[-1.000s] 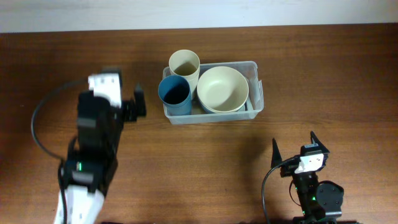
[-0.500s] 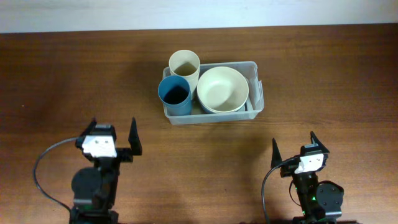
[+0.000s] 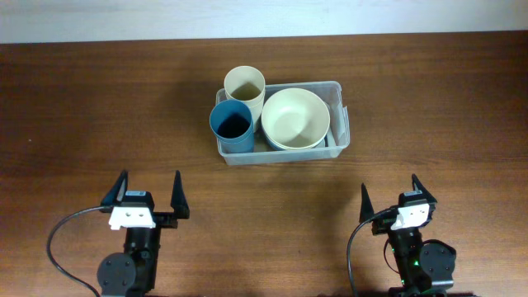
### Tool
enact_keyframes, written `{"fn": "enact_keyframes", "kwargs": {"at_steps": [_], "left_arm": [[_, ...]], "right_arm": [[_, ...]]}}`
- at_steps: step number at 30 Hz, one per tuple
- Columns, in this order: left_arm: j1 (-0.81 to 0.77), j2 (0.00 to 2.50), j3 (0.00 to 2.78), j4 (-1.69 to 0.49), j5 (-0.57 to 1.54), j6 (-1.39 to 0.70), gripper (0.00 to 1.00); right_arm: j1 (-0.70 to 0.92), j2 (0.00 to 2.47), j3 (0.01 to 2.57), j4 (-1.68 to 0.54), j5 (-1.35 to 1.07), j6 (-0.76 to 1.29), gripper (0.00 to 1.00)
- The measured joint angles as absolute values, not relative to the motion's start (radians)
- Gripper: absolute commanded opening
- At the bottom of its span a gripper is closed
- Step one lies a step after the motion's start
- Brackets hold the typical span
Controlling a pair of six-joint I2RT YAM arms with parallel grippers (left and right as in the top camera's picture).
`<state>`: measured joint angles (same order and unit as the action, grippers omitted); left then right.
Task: Pack container
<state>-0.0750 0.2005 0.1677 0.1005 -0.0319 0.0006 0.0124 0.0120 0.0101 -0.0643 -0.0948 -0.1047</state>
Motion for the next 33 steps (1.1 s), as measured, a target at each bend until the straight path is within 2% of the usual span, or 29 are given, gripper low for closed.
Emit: {"fn": "enact_keyframes", "kwargs": {"at_steps": [14,33], "left_arm": [[-0.075,0.056,0.089,0.177,-0.032,0.001,1.0],[-0.075,0.015,0.018,0.237,-0.032,0.001,0.99]], "right_arm": [[0.012,0.012,0.01,-0.064,-0.095,-0.105,0.99],[0.012,0.012,0.01,-0.064,-0.095,-0.104,0.99]]}}
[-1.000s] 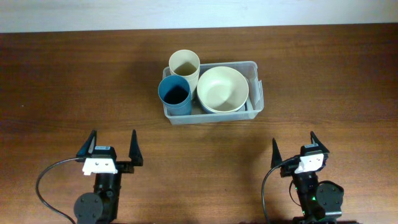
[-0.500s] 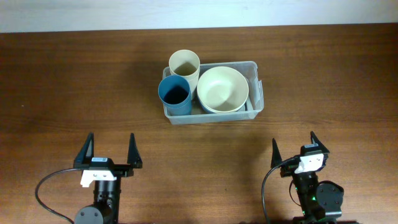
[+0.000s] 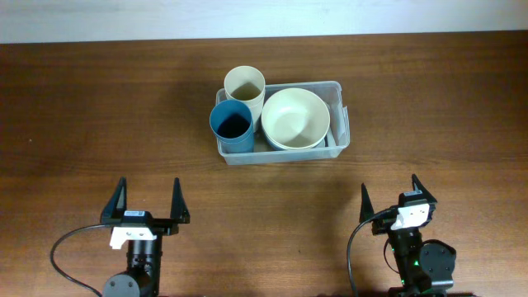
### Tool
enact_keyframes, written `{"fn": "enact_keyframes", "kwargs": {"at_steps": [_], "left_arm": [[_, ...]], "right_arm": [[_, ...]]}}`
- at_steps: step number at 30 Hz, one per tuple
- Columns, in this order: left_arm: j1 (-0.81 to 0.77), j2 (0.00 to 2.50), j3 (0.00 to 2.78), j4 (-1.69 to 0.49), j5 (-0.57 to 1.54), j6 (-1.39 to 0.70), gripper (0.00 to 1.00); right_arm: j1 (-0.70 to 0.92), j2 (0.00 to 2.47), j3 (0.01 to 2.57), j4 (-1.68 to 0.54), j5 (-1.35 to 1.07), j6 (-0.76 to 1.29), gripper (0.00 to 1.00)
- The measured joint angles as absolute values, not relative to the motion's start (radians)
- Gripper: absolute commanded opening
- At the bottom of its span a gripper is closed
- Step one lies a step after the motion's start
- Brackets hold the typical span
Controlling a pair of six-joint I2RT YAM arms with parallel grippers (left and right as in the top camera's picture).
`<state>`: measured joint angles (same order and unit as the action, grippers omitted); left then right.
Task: Pack container
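A clear plastic container (image 3: pixel 340 136) sits at the middle back of the table. Inside it stand a cream cup (image 3: pixel 245 85) at the back left, a blue cup (image 3: pixel 231 126) in front of that, and a cream bowl (image 3: pixel 295 117) filling the right side. My left gripper (image 3: pixel 146 200) rests near the front left edge, open with nothing between its fingers. Near the front right edge my right gripper (image 3: pixel 390 195) is also open and holds nothing. Both are well away from the container.
The brown wooden table (image 3: pixel 99 107) stretches wide on both sides of the container. A pale wall strip runs along the back edge. Black cables curl beside each arm base at the front.
My left gripper has drawn back slightly toward the front edge and straightened, still open. The right gripper and the container's contents are unchanged.
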<state>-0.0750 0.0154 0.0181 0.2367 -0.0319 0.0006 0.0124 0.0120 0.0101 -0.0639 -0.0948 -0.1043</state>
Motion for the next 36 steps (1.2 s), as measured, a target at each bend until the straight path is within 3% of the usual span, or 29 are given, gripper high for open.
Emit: {"fn": "enact_keyframes", "kwargs": {"at_steps": [15,36], "left_arm": [[-0.044,0.015,0.013,-0.067,-0.032,0.001,1.0],[0.004,0.015,0.013,-0.08,-0.029,0.001,1.0]], "right_arm": [[0.012,0.012,0.01,-0.064,-0.095,-0.105,0.99],[0.012,0.012,0.01,-0.064,-0.095,-0.105,0.99]]}}
